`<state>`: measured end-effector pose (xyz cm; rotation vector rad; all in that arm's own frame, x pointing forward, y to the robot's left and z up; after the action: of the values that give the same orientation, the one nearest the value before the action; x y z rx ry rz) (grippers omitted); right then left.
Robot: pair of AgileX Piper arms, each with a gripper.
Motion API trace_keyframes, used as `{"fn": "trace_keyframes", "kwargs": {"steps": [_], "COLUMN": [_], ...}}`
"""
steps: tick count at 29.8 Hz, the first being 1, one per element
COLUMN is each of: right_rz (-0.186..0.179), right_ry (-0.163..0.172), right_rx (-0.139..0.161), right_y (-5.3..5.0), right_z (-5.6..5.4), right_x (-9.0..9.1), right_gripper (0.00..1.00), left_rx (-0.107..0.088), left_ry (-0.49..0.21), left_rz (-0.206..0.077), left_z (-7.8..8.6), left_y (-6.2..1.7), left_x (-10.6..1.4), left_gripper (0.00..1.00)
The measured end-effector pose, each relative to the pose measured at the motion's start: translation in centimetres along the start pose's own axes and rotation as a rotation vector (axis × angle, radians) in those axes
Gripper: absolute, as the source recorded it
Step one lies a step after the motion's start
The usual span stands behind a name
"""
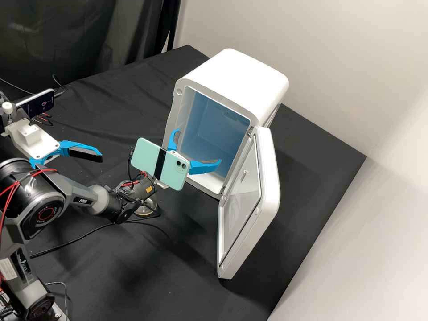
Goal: Place the flask in the incubator
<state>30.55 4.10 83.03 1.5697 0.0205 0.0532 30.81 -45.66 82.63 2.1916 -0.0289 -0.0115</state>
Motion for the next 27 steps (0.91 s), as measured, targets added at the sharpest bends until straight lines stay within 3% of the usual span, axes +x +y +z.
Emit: {"fn": "trace_keyframes", "kwargs": {"steps": [18, 27], "right_rz": [0.000, 0.000], "right_ry": [0.000, 0.000], "right_rx": [0.000, 0.000], "right_y": [0.0, 0.0], "right_z": [0.0, 0.0], "right_x": [0.0, 0.0], "right_gripper": [1.00, 1.00], "left_rx": [0.005, -0.012], "left_ry": [0.008, 0.095], "left_rz": [-0.005, -0.054], "left_z": [-0.4, -3.3], "left_y": [-0.11, -1.73], "left_x": [0.0, -2.1], "left_gripper": [1.00, 1.00]}}
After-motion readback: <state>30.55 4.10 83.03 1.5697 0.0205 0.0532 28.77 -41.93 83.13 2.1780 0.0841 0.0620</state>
